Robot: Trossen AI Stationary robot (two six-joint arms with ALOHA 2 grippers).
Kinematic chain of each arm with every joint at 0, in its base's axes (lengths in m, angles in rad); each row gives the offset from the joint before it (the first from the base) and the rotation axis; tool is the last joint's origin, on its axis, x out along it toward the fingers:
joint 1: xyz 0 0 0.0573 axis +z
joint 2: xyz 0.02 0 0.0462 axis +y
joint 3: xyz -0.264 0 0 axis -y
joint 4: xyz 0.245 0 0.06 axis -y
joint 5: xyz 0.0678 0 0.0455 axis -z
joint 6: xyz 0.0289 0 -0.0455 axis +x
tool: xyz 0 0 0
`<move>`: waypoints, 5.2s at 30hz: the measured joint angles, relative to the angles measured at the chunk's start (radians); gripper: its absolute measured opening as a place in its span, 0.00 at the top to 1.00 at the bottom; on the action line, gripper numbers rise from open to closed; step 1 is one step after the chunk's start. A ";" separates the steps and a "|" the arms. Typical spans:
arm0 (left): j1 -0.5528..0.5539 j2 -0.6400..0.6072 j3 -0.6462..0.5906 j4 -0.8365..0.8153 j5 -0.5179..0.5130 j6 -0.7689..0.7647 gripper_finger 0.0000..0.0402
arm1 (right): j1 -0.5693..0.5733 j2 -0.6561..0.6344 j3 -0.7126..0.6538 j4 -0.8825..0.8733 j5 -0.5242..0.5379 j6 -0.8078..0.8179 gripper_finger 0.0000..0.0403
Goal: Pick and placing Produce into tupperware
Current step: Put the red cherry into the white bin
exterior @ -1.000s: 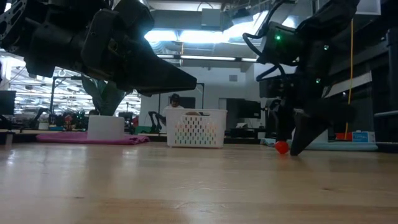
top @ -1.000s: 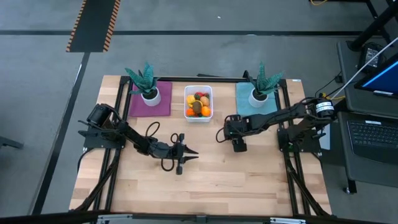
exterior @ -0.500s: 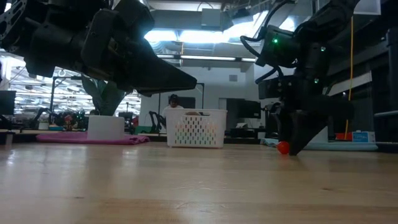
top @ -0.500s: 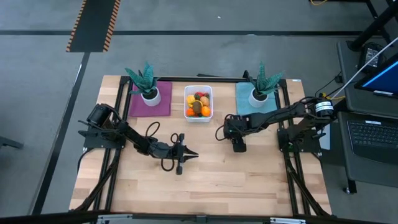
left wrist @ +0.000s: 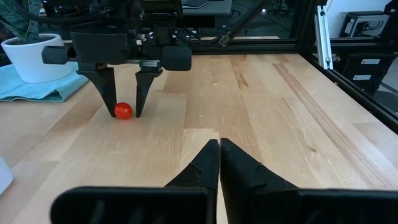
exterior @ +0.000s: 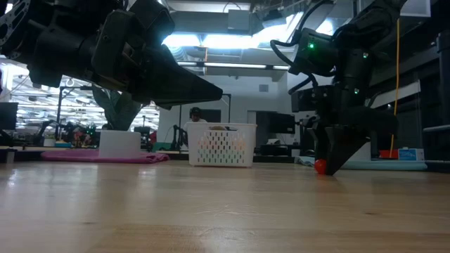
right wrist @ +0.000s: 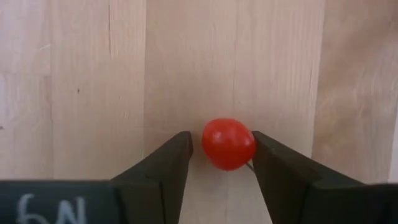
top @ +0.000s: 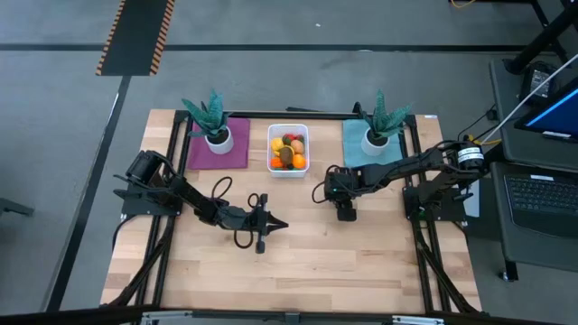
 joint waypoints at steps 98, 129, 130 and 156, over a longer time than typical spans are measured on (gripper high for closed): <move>0.159 -0.261 -0.325 0.297 -0.284 0.084 0.99 | -0.141 -0.110 -0.222 1.232 0.116 0.102 0.73; 0.154 -0.260 -0.325 0.272 -0.283 0.062 0.83 | -0.272 0.097 0.175 0.680 0.056 0.176 0.73; 0.154 -0.260 -0.325 0.272 -0.283 0.062 0.83 | -0.271 0.097 0.203 0.628 0.048 0.166 0.73; 0.154 -0.260 -0.325 0.265 -0.282 0.061 0.92 | -0.307 0.110 0.513 0.143 0.005 0.051 0.73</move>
